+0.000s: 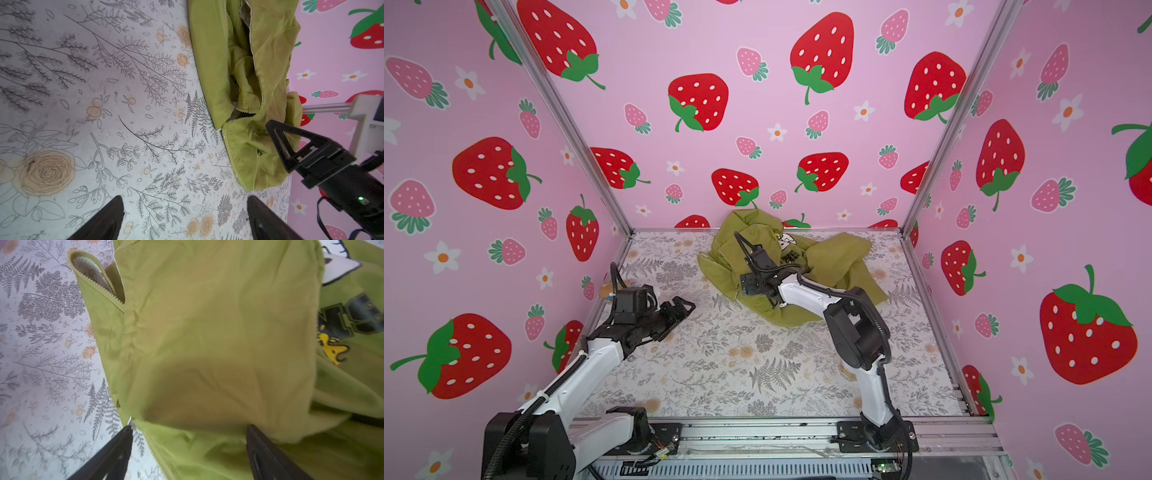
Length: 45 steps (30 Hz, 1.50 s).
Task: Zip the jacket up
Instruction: 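Reach both grippers to the green jacket and grasp its front edges, then lift the green jacket high with both grippers, shaking it out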
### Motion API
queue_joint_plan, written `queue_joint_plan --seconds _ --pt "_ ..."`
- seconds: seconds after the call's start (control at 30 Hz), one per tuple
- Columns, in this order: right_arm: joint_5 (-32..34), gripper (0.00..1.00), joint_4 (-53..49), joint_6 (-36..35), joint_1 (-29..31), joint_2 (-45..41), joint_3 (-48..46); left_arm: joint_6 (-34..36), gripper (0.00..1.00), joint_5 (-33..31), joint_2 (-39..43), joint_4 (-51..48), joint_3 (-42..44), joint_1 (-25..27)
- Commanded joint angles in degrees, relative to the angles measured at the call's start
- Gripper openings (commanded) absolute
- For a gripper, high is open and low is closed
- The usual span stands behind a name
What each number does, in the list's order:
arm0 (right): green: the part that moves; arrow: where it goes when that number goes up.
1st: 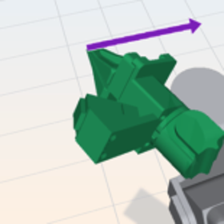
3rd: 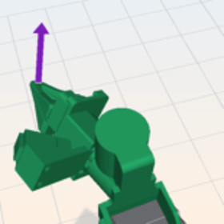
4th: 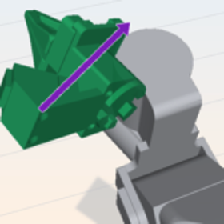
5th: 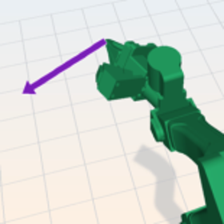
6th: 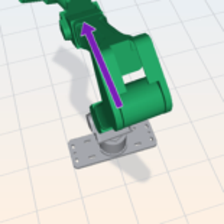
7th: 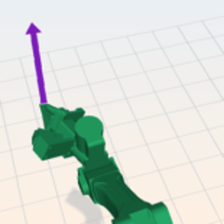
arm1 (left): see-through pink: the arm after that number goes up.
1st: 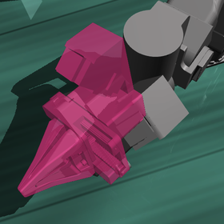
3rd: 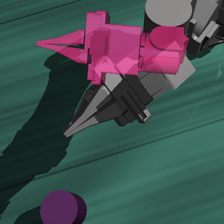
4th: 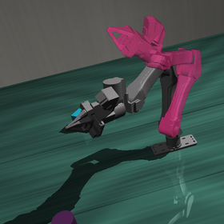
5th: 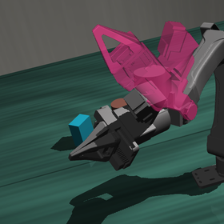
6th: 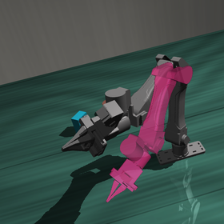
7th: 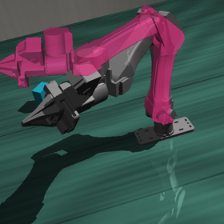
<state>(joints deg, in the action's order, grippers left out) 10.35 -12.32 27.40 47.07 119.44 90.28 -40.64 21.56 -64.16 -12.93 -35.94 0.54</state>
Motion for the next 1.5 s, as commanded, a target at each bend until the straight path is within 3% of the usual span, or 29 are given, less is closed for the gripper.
queue_joint_plan --seconds 0.0,0.13,0.17,0.3,0.47,0.7,0.97,1.13,1.33,1.47 --pt "3.45 0.88 -4.43 1.28 0.84 5.05 6.63 -0.57 0.94 2.44 -0.76 1.59 -2.89 -2.35" --pt "5.47 0.85 -6.4 2.42 1.06 11.37 13.79 -0.53 0.93 4.03 -1.53 1.95 -3.23 -3.7" --pt "5.88 0.8 -6.4 2.65 1.05 12.44 14.89 -0.41 0.93 4.29 -1.67 1.94 -3.38 -3.83" --pt "6.26 0.39 -8.63 3.42 1.08 13.42 17.83 0.34 0.92 5.03 -2.19 1.31 -4.41 -3.87" --pt "4.72 0.21 -7.17 2.86 1.16 6.17 14.37 1.86 0.91 5.75 -3.63 0.47 -7.08 -3.4" --pt "4.18 0.14 -4.47 1.72 0.21 -9.13 3.77 1.98 0.89 3.44 -10.26 -0.58 -13.33 1.32" --pt "1.15 0.05 -3.07 3.7 -5.73 -21.05 -12.03 -1.22 0.9 2.69 -20.1 1.17 -22.73 8.66" --pt "-1.31 0.03 -0.68 4.28 -8.54 -26.45 -20.78 -0.82 0.9 2.29 -26.22 3.17 -28.06 12.32" --pt "-4.23 0.03 2.13 4.49 -9.96 -30.12 -27.28 6.99 0.91 -0.48 -32.95 -0.61 -36.48 17.3" --pt "-5.22 0.02 3.56 4.81 -10.8 -31.9 -30.75 5.54 0.91 1.78 -38.6 -2.99 -42.21 17.94"
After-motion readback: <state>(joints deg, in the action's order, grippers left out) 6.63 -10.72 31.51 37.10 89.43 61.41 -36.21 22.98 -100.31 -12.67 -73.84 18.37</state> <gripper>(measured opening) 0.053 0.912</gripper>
